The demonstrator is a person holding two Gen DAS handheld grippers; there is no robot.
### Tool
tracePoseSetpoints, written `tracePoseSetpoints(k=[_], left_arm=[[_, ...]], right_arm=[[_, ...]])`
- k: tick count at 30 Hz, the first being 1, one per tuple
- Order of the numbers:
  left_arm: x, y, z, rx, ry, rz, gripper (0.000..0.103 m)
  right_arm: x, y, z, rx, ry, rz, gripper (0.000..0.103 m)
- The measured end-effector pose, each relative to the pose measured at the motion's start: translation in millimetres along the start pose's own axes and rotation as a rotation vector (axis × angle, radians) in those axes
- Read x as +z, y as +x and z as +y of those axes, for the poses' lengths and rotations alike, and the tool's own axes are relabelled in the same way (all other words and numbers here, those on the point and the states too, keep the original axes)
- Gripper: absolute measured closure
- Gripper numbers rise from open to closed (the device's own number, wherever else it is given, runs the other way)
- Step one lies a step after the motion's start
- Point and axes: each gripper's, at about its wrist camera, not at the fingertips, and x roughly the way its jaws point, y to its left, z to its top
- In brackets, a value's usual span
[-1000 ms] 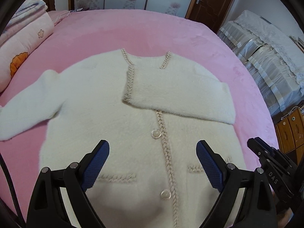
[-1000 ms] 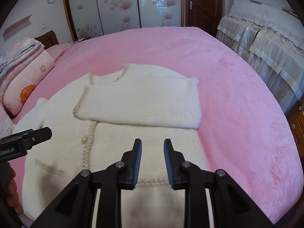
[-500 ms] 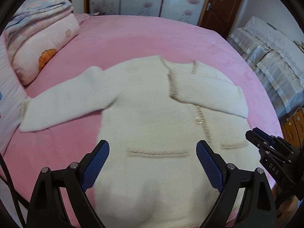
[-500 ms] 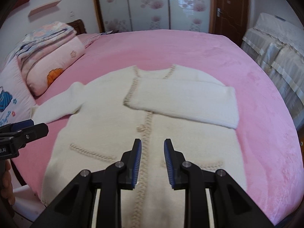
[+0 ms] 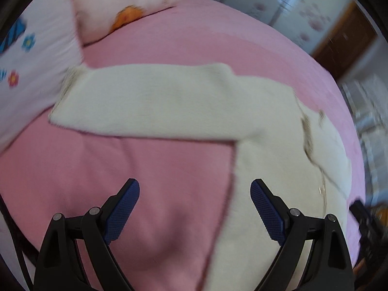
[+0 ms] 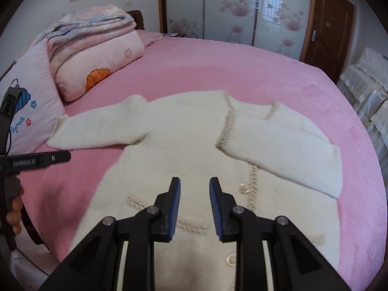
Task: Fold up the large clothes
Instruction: 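Grasp the cuff of the other sleeve with the left tool, then fold the held sleeve across the cardigan body with the left tool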
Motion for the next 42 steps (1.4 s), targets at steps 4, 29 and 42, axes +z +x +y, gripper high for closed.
tracePoseSetpoints(k=[4,29,42], left_arm=[[31,25,71,-0.002,-0.211,-0.008,0.012],[76,26,30,0.130,-0.062,-0.328,0.094],[-80,76,-275,-0.168,0.755,-0.062,0.055]], right_arm=[[4,21,18,0.007,-0.034,0.026,0.079],[-28,79,-23,-0.067,0.043,0.140,0.079],[-70,53,-146,-0.163,0.335,0.154,0.078]])
